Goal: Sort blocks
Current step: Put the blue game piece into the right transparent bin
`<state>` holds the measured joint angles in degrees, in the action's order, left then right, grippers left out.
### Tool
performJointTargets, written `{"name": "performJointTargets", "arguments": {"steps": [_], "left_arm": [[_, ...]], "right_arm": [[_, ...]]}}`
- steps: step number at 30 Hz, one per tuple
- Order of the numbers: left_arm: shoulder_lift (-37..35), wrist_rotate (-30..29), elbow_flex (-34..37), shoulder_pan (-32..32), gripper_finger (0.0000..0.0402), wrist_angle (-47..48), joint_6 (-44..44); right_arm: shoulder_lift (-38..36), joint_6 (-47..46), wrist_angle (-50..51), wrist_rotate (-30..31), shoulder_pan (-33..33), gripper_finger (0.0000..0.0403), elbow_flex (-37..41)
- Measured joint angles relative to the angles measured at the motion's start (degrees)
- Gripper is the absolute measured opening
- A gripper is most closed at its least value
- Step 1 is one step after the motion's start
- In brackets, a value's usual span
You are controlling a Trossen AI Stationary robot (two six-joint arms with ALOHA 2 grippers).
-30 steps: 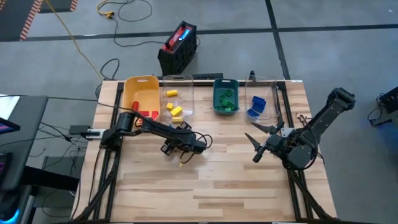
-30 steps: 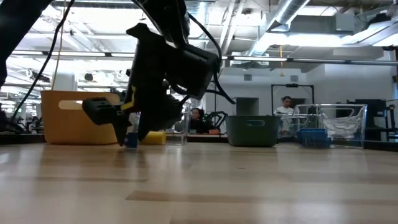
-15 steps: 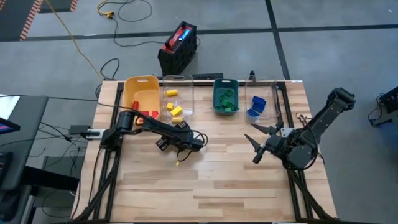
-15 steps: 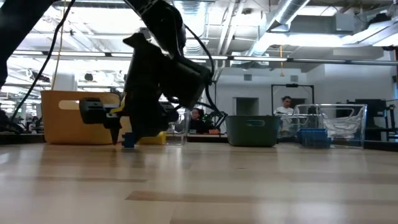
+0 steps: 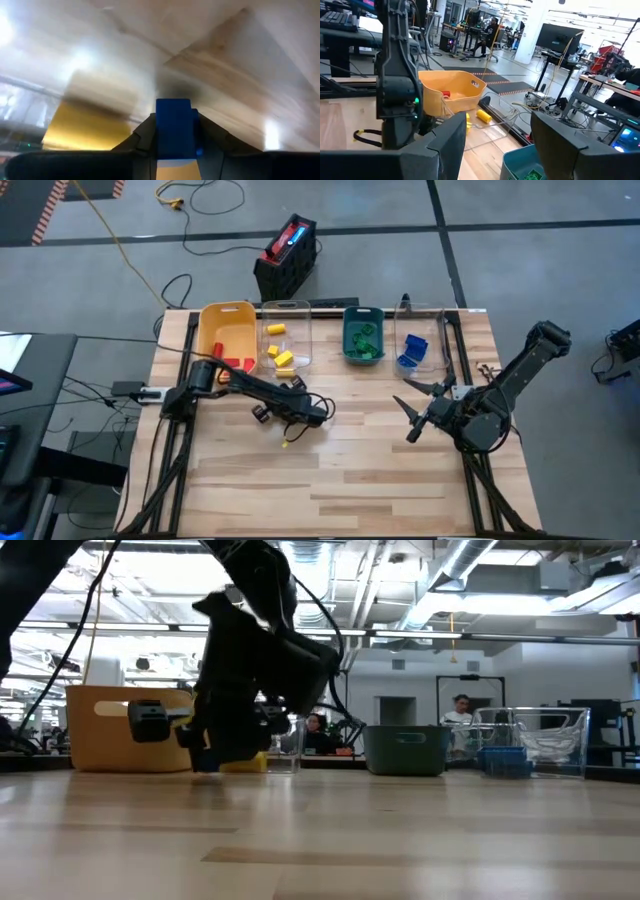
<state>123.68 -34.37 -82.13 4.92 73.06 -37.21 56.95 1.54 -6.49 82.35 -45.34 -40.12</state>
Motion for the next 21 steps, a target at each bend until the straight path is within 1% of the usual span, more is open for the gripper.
{"name": "performJointTargets", "arguments": {"steps": [4,6,7,9,11,13,15,18,21], "left_arm": [[-0.9,0.3,-3.4,0.7,0.0081,3.0,5.3],[-3.1,1.8,-5.3,0.7,0.0081,2.0,8.6],[-4.8,3.0,-5.7,0.7,0.0081,0.7,10.1],[-8.5,5.9,-5.7,0.4,0.0081,-4.5,13.4],[-13.3,10.2,-3.3,-0.1,0.0081,-13.1,16.3],[-18.2,13.0,0.6,-0.2,0.0081,-23.7,17.5],[-22.7,14.5,5.7,0.2,0.0081,-35.8,17.6],[-27.7,17.2,13.4,0.9,0.0081,-53.7,18.4],[-31.2,17.9,19.2,1.7,0.0081,-69.8,18.3]], "right_arm": [[0.0,0.0,1.2,0.0,-0.6,0.0235,0.0],[0.0,-1.2,2.8,-0.4,-1.3,0.0235,0.0],[0.0,-1.5,3.6,-1.5,-1.5,0.0235,0.0],[0.0,-2.0,5.1,-6.0,-1.3,0.0235,0.0],[0.9,-2.2,5.3,-10.0,0.1,0.0235,0.0],[2.4,-3.0,5.8,-11.9,2.0,0.0235,0.0],[4.2,-3.0,6.0,-13.9,3.8,0.0235,0.0],[7.4,-1.3,4.7,-16.8,6.4,0.0235,0.0],[9.6,1.9,-1.0,-18.6,8.3,0.0235,0.0]]}}
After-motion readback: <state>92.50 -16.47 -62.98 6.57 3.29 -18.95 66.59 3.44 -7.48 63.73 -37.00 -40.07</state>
